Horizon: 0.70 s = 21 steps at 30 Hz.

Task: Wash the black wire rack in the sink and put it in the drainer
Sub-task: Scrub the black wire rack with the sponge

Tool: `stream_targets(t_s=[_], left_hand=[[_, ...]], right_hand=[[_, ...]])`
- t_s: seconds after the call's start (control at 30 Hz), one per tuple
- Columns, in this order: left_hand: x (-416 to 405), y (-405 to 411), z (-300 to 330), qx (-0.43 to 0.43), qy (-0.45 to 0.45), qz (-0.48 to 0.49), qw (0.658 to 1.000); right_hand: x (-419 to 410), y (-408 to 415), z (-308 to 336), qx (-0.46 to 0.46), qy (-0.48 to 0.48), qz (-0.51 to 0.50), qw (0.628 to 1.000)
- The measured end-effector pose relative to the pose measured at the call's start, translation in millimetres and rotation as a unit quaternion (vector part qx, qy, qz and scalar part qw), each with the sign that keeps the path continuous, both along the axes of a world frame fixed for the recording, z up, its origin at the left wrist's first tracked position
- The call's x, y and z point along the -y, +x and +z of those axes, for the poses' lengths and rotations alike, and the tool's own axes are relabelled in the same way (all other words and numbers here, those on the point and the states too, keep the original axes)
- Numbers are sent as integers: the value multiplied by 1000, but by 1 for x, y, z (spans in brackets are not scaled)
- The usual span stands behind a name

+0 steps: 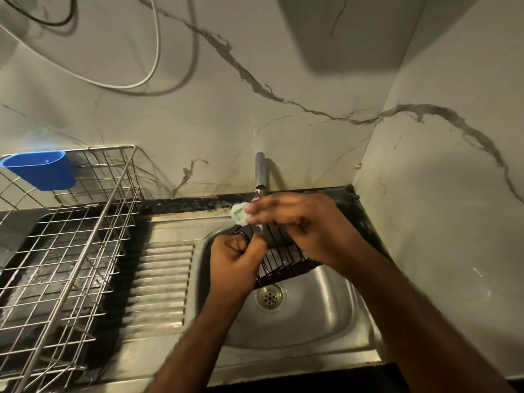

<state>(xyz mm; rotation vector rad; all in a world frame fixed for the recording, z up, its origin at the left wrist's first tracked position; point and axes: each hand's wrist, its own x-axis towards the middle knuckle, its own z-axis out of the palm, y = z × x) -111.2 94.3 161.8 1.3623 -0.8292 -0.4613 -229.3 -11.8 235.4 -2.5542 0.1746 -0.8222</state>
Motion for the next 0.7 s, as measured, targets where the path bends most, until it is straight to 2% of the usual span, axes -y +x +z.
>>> stream_targets(t_s=[0.07, 0.13, 0.23, 0.37, 0.43, 0.53, 0.67, 0.7], left_hand=[[0, 0, -1, -17, -6, 7, 1000], [-1, 1, 0, -19, -10, 9, 1000], [-1, 0, 0, -18, -24, 4, 1000], [-4, -1, -3, -30, -37, 4, 999], [-3, 0, -3, -27, -40, 3, 999], [-1, 2, -2, -39, -48, 3, 998], [-6, 6, -6, -81, -63, -2, 995], [-6, 8, -7, -89, -65, 1, 994]], right_hand=[[8, -4, -4, -22, -6, -30, 999], [13, -5, -7, 0, 51, -58, 997], [13, -3, -9, 11, 115, -33, 993], [24, -6, -7, -4, 108, -82, 991], [23, -7, -7, 11, 135, -68, 988], [26, -9, -9, -19, 118, -63, 991], [39, -19, -15, 67, 146, -142, 977], [42, -20, -17, 62, 146, -147, 976]])
